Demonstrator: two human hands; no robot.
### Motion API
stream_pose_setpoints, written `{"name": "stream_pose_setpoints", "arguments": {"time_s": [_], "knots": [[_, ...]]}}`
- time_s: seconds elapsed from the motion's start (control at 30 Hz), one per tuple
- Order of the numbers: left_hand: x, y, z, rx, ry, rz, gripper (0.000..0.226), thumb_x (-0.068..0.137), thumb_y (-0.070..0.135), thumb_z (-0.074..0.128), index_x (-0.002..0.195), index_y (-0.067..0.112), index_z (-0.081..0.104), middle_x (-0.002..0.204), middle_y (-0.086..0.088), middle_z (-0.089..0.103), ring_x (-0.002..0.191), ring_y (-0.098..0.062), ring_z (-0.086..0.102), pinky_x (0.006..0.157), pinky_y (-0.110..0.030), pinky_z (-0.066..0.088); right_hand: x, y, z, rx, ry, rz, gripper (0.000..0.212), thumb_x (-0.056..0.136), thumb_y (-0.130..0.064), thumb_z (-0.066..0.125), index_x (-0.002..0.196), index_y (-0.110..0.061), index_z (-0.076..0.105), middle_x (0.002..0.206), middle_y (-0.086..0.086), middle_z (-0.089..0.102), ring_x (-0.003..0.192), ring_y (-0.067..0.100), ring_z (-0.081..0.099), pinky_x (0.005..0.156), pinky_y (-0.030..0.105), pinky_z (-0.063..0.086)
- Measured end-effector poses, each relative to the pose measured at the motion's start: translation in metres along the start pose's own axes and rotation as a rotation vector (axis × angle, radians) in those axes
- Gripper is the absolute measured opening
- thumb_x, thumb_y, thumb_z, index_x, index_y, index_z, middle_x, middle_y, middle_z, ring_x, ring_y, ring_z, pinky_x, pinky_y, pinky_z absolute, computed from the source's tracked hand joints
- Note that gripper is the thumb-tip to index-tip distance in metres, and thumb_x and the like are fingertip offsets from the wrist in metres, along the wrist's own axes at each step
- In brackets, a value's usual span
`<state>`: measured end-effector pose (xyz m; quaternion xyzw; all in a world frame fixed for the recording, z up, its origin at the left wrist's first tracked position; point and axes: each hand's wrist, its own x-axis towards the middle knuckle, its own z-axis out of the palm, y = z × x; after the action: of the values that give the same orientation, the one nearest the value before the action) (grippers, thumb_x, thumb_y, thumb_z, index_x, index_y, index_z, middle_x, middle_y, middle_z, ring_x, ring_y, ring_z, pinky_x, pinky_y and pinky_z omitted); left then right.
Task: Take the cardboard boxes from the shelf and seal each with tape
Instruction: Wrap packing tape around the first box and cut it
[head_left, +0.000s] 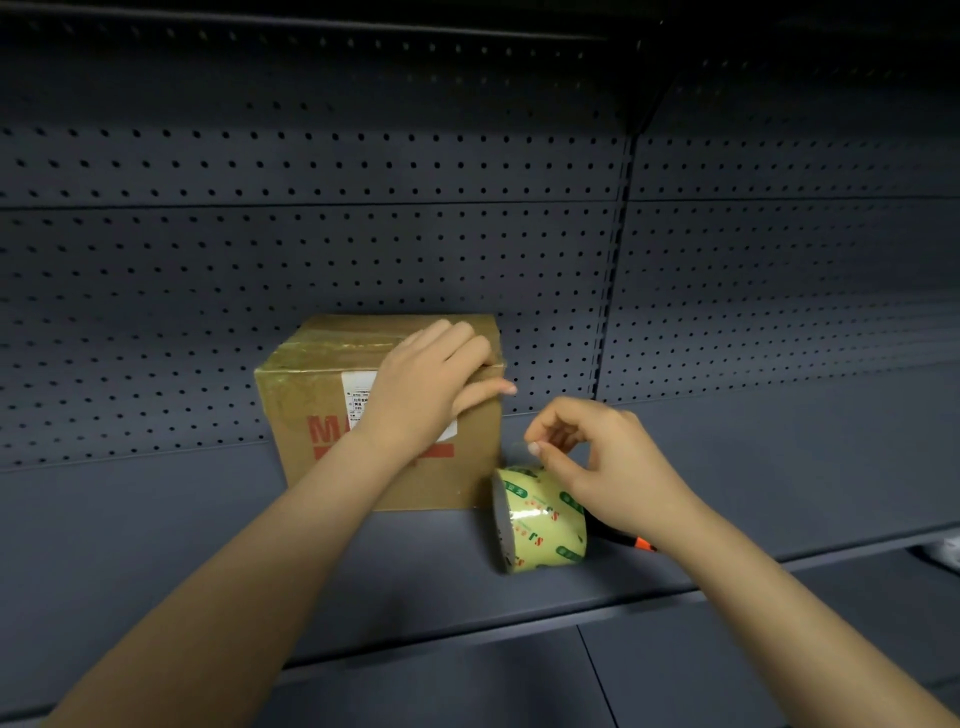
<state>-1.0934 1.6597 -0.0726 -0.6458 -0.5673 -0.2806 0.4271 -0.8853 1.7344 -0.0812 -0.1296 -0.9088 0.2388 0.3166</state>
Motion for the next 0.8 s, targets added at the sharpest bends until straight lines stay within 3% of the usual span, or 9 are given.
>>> {"name": "stream_pose_setpoints", "arguments": {"time_s": [0.1, 0.2, 0.47, 0.53, 0.63, 0.8], "knots": [[-0.008, -0.011, -0.011, -0.076, -0.132, 0.049, 0.050, 0.084, 0.055, 0.058, 0.098, 0.008, 0.068, 0.090, -0.003, 0.064, 0.080, -0.021, 0.055, 0.064, -0.036, 0.051, 0.001, 0.000, 0.000, 0.000, -0.007, 0.000, 0.012, 0.087, -0.006, 0.067, 0.085, -0.018, 0.067, 0.081, -0.011, 0.066, 0.083, 0.006, 0.061, 0.074, 0.016, 0.049], [-0.008, -0.022, -0.026, -0.243, -0.265, -0.034, 0.043, 0.089, 0.051, 0.058, 0.110, 0.014, 0.068, 0.105, 0.002, 0.065, 0.094, -0.018, 0.059, 0.077, -0.040, 0.054, 0.002, -0.001, -0.001, -0.004, -0.018, -0.007, 0.012, 0.087, -0.008, 0.067, 0.085, -0.020, 0.066, 0.081, -0.012, 0.066, 0.084, 0.005, 0.061, 0.074, 0.015, 0.048], [-0.015, -0.030, -0.072, -0.535, -0.389, -0.195, 0.016, 0.088, 0.020, 0.073, 0.102, 0.015, 0.068, 0.111, 0.009, 0.062, 0.108, -0.006, 0.060, 0.094, -0.031, 0.050, 0.009, -0.019, -0.003, -0.032, -0.065, -0.130, 0.014, 0.088, -0.009, 0.067, 0.086, -0.023, 0.065, 0.082, -0.015, 0.062, 0.083, 0.006, 0.059, 0.074, 0.013, 0.045], [-0.025, -0.027, -0.084, -0.509, -0.373, -0.248, 0.015, 0.088, 0.024, 0.073, 0.098, 0.016, 0.066, 0.107, 0.009, 0.062, 0.105, -0.007, 0.060, 0.100, -0.031, 0.046, 0.013, -0.025, -0.001, -0.038, -0.066, -0.168, 0.015, 0.089, -0.010, 0.067, 0.086, -0.025, 0.064, 0.082, -0.017, 0.061, 0.084, 0.006, 0.058, 0.074, 0.013, 0.045], [-0.041, -0.014, -0.089, -0.389, -0.204, -0.399, 0.028, 0.084, 0.043, 0.071, 0.087, 0.018, 0.057, 0.092, 0.006, 0.060, 0.093, -0.011, 0.059, 0.115, -0.033, 0.032, 0.019, -0.036, 0.005, -0.044, -0.082, -0.221, 0.012, 0.089, -0.010, 0.067, 0.088, -0.022, 0.066, 0.084, -0.015, 0.061, 0.084, 0.006, 0.058, 0.075, 0.016, 0.046], [-0.064, -0.004, -0.104, -0.367, -0.065, -0.534, 0.023, 0.084, 0.032, 0.071, 0.086, 0.014, 0.057, 0.091, 0.003, 0.064, 0.101, -0.006, 0.061, 0.123, -0.031, 0.017, 0.029, -0.055, 0.017, 0.002, -0.108, -0.300, 0.011, 0.089, -0.009, 0.067, 0.090, -0.020, 0.067, 0.085, -0.014, 0.062, 0.084, 0.007, 0.059, 0.076, 0.018, 0.047]]}}
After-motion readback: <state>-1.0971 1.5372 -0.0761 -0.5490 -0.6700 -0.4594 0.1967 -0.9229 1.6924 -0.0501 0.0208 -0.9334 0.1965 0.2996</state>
